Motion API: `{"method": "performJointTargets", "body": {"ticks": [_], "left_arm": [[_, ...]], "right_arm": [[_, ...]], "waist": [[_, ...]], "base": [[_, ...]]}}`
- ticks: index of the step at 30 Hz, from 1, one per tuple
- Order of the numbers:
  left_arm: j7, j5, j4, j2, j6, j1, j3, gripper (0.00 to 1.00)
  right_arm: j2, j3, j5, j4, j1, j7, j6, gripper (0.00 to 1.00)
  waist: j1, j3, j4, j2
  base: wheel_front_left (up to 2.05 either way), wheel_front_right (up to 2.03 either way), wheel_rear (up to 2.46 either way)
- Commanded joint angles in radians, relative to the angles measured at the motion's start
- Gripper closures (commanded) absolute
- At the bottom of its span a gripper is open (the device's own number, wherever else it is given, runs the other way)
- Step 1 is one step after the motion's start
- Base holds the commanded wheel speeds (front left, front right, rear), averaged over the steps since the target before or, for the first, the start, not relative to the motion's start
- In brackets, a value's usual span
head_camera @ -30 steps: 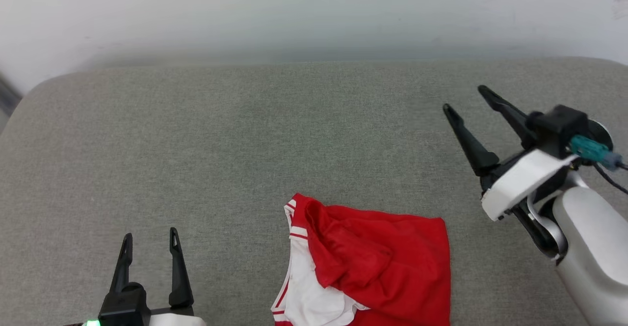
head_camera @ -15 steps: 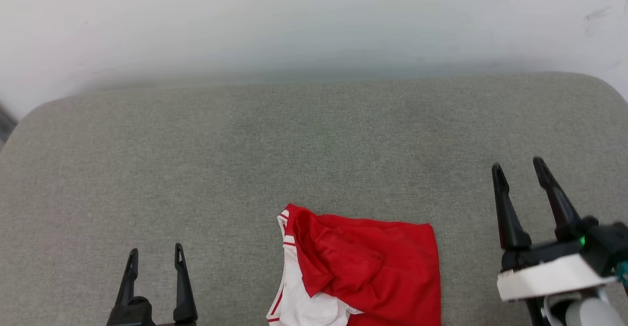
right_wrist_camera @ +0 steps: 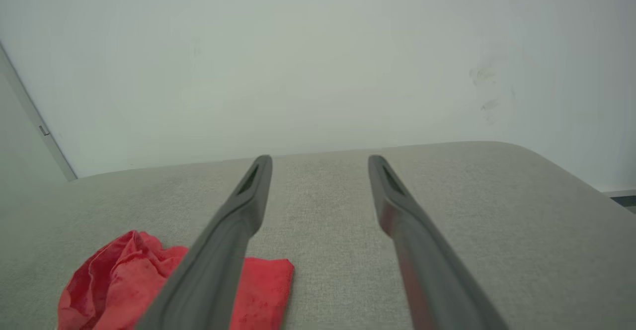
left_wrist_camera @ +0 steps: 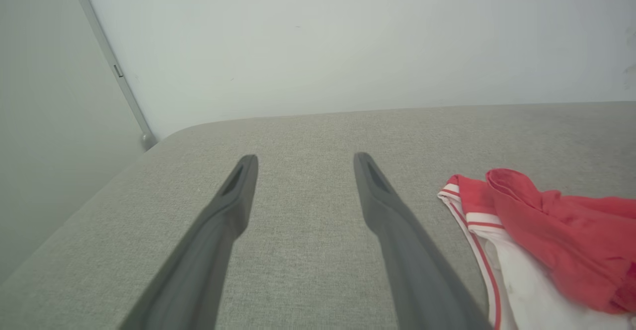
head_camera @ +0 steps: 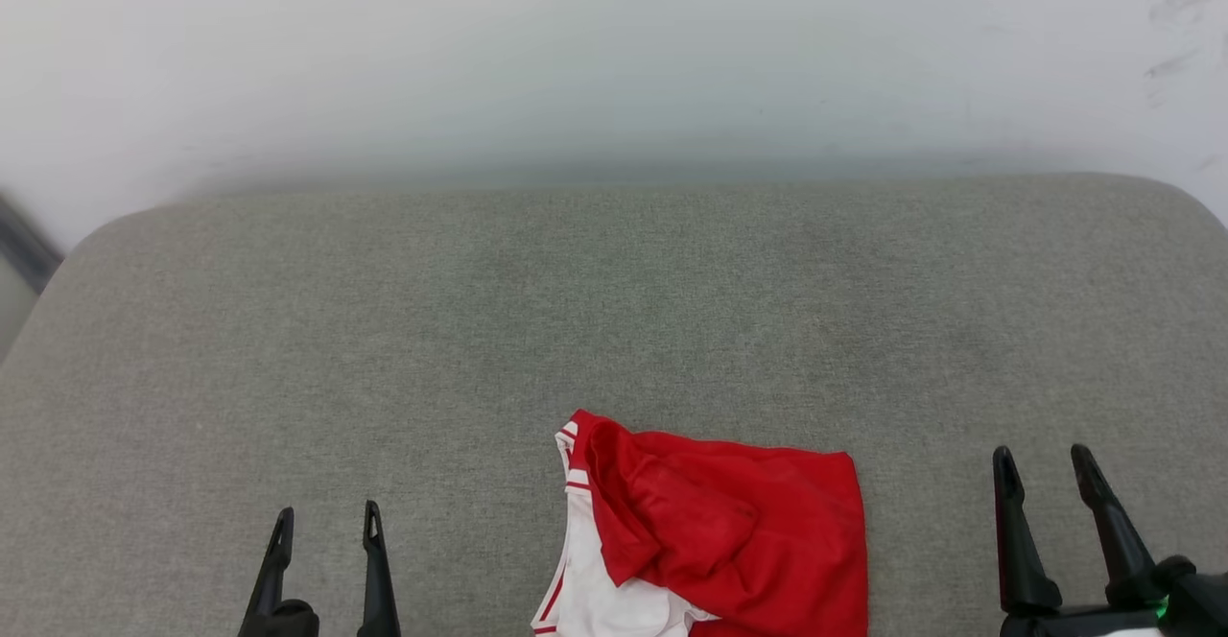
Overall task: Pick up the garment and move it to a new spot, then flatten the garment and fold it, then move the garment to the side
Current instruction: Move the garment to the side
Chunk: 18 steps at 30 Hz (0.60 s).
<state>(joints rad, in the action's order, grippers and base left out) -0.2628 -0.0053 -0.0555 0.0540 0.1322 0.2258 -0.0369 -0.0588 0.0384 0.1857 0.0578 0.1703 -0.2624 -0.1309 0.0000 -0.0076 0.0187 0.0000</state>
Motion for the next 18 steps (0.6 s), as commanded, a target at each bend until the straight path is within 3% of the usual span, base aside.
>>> {"method": "performJointTargets", "body": {"ticks": [1,9,18], "left_arm": [[-0.003,0.003,0.003,0.003,0.001,0.016,-0.001,0.0],[-0.003,0.0,0.006,0.005,-0.006,0.024,-0.001,0.0],[-0.003,-0.004,0.011,0.005,-0.009,0.008,-0.004,0.0]], "right_arm": [[0.006,0.002,0.004,0.006,0.015,-0.003,0.0,0.0],[0.01,0.004,0.009,0.009,0.035,-0.003,0.0,0.0],[-0.02,0.007,-0.021,0.005,-0.089,-0.003,0.0,0.0]], "waist": [[0.0,-0.002,0.001,0.0],[0.0,-0.007,0.002,0.0],[0.0,-0.004,0.011,0.0]], "base": [[0.0,0.0,0.0],[0.0,0.0,0.0],[0.0,0.0,0.0]]}}
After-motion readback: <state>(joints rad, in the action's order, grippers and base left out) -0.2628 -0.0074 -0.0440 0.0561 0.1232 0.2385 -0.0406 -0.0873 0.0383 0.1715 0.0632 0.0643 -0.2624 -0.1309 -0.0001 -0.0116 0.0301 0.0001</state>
